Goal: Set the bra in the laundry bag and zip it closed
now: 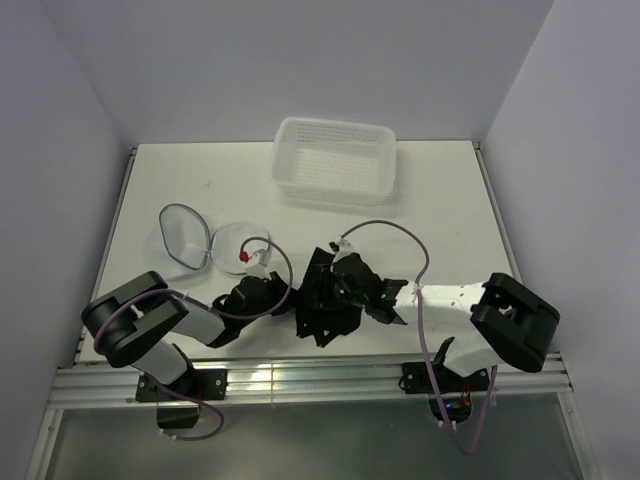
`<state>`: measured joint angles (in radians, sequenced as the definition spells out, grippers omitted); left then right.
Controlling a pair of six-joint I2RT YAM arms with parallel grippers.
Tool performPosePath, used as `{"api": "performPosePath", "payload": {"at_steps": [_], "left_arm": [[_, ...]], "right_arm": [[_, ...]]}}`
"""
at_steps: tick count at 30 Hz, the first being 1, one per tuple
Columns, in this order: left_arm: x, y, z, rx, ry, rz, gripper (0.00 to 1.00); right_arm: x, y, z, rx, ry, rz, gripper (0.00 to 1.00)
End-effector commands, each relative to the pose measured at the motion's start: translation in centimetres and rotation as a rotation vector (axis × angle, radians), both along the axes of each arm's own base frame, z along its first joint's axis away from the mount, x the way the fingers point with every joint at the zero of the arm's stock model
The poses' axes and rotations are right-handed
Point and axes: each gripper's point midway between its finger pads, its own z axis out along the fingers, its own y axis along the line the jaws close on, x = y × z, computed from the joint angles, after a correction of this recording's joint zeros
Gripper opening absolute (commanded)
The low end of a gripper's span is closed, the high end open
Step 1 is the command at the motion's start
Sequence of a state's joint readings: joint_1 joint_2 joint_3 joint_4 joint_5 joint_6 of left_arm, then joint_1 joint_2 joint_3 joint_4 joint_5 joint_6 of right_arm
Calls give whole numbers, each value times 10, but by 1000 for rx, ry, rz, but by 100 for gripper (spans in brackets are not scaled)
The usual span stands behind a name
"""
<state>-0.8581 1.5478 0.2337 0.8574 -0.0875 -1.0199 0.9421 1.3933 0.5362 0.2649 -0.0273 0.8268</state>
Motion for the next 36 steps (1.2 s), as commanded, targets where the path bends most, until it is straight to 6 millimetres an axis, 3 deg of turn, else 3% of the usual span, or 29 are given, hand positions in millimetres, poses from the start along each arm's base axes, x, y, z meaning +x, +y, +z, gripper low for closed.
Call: {"api": "performPosePath", "payload": {"at_steps": [1, 2, 5, 9, 10, 11, 12, 13, 15, 17, 21, 23, 24, 28, 34, 36], "left_arm": [[3, 2, 15, -44, -29, 31, 28], [3, 3, 16, -37, -34, 34, 32], [5, 10, 20, -11, -50, 58, 45], [13, 16, 36, 15, -96, 86, 57], [13, 19, 43, 18, -106, 90, 62], [13, 20, 48, 27, -124, 89, 64], [16, 20, 55, 28, -142, 90, 66], [15, 22, 60, 36, -149, 85, 72], [17, 17, 74, 42, -185, 56, 77], [13, 10, 80, 45, -198, 4, 84], [15, -13, 81, 61, -192, -98, 93], [14, -23, 79, 41, -182, -147, 94], [17, -27, 72, 50, -163, -155, 94], [24, -32, 59, 47, -138, -154, 94], [32, -32, 47, 67, -123, -138, 91], [33, -31, 43, 69, -117, -140, 88]], "right_arm": [[-1, 7, 16, 31, -28, 34, 55], [0, 5, 24, 35, -44, 35, 66], [-7, -3, 38, 24, -70, 61, 81], [-11, -15, 64, 63, -149, 92, 83], [-7, -25, 61, 58, -152, 67, 84], [-3, -33, 71, 81, -180, 47, 85], [-3, -43, 62, 71, -174, 36, 85], [11, -60, 69, 92, -194, -27, 85], [19, -79, 66, 112, -190, -77, 87], [32, -109, 57, 114, -186, -175, 88], [42, -142, 34, 101, -167, -294, 91], [44, -144, 29, 137, -150, -303, 93], [40, -145, 16, 134, -114, -302, 93], [36, -144, 1, 172, -73, -295, 96], [29, -126, -3, 267, -35, -213, 98], [28, -118, 4, 318, -47, -182, 99]]}}
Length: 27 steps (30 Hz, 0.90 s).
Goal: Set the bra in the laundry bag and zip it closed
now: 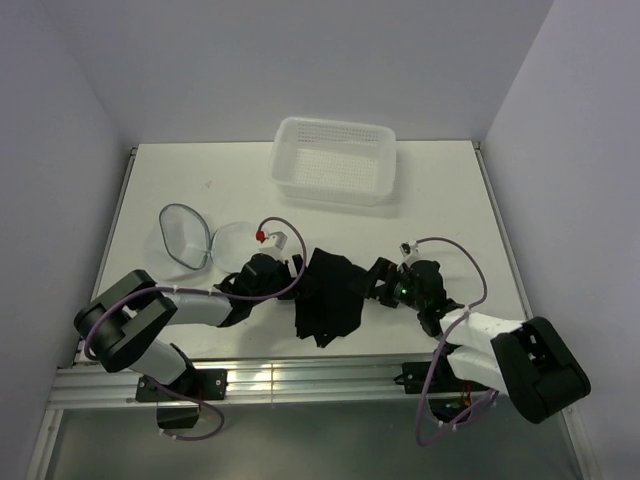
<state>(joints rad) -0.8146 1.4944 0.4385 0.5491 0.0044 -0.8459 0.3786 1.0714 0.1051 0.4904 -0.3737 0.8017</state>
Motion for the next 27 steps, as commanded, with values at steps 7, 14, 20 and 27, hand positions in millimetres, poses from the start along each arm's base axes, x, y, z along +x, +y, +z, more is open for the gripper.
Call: {"api": "performPosePath", "payload": {"at_steps": [7, 14, 20, 27], "left_arm": [[9, -14, 15, -65, -58, -36, 54], [11, -14, 14, -59, -58, -33, 27], [10, -15, 11, -67, -49, -45, 17], [10, -14, 16, -86, -58, -51, 8]], "right_arm": [[3, 26, 17, 153, -43, 98, 99], [5, 46, 17, 148, -41, 140, 99], [12, 58, 15, 141, -37, 143, 100], [26, 75, 18, 161, -55, 124, 64]]}}
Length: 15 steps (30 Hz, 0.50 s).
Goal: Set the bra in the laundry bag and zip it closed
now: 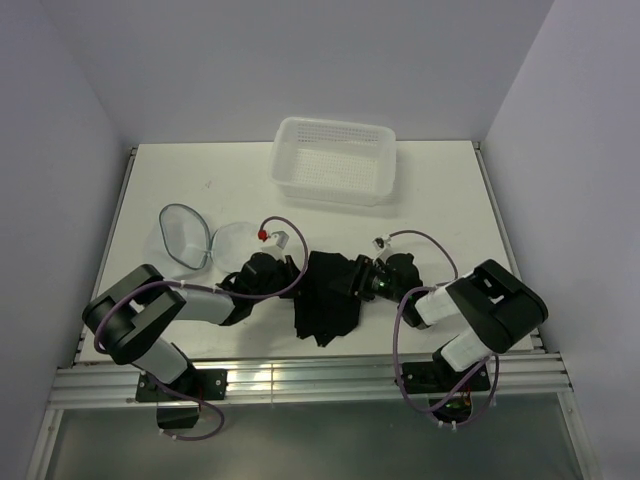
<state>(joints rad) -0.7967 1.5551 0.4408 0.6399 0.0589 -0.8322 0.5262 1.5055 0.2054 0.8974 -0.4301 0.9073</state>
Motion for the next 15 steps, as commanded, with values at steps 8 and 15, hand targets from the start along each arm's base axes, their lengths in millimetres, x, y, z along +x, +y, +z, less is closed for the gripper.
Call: {"api": "performPosePath", "payload": {"at_steps": [8, 15], "left_arm": [[15, 16, 42, 3, -77, 61, 49], [38, 96, 102, 174, -163, 419, 64]], "right_arm": [[23, 13, 40, 97, -121, -57, 2], [24, 10, 82, 68, -248, -63, 0]]}}
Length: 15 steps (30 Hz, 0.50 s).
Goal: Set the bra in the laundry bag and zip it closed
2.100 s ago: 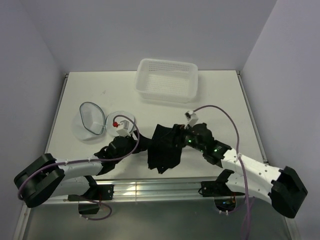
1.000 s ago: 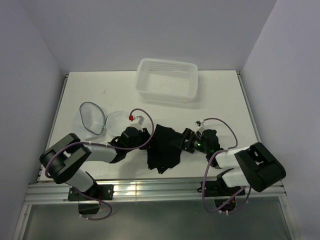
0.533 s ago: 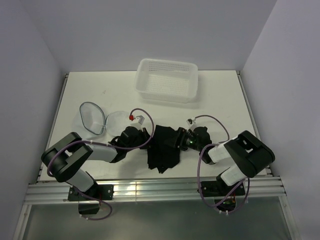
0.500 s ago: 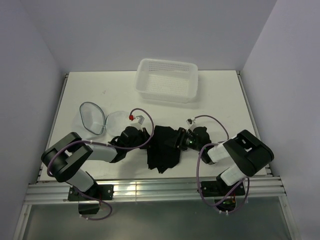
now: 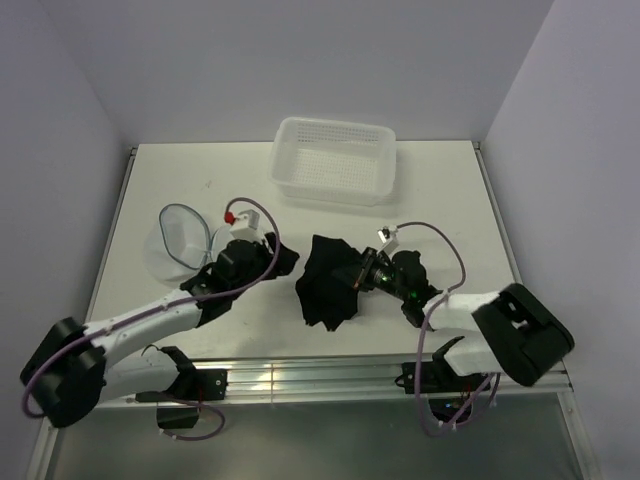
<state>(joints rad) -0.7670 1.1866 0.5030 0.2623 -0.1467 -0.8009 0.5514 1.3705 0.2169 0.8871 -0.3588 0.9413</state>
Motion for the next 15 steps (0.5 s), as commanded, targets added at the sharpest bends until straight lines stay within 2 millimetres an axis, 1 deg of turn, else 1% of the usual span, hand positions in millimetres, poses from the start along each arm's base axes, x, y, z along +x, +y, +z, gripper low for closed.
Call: {"api": "performPosePath", "payload": {"at_steps": [1, 2, 3, 4, 5, 7, 8, 9, 10, 11, 12, 13, 14, 15], "left_arm": [[20, 66, 36, 140, -37, 290, 63], [23, 89, 50, 151, -66, 384, 62], [18, 109, 46, 195, -35, 436, 61], [20, 132, 56, 190, -48, 516, 60], [18, 148, 58, 202, -45, 571, 60], [17, 192, 62, 224, -53, 729, 60], [17, 204, 63, 244, -58, 765, 63], [19, 217, 67, 254, -67, 815, 64], [21, 235, 65, 258, -47, 888, 66], [24, 240, 66, 252, -42, 903, 66], [28, 244, 69, 252, -40, 908, 66], [32, 259, 63, 277, -10, 955, 66], [35, 266, 64, 285, 4, 980, 66], [40, 273, 74, 290, 2, 994, 65]], "right_arm": [[12, 4, 40, -39, -135, -15, 0], [12, 2, 58, -33, -187, -32, 0], [8, 4, 65, -52, -226, -22, 0], [7, 3, 68, -76, -229, -23, 0], [4, 1, 83, -63, -271, -32, 0], [2, -1, 92, -79, -294, -36, 0], [-1, -2, 102, -61, -319, -38, 0], [-2, -3, 107, -52, -333, -41, 0], [-5, -3, 110, -48, -341, -38, 0], [-7, -4, 117, -37, -358, -38, 0], [-9, -4, 118, -38, -360, -28, 0], [-11, -3, 123, -33, -371, -23, 0], [-13, -4, 129, -24, -384, -21, 0], [-14, -4, 131, -21, -394, -17, 0]]}}
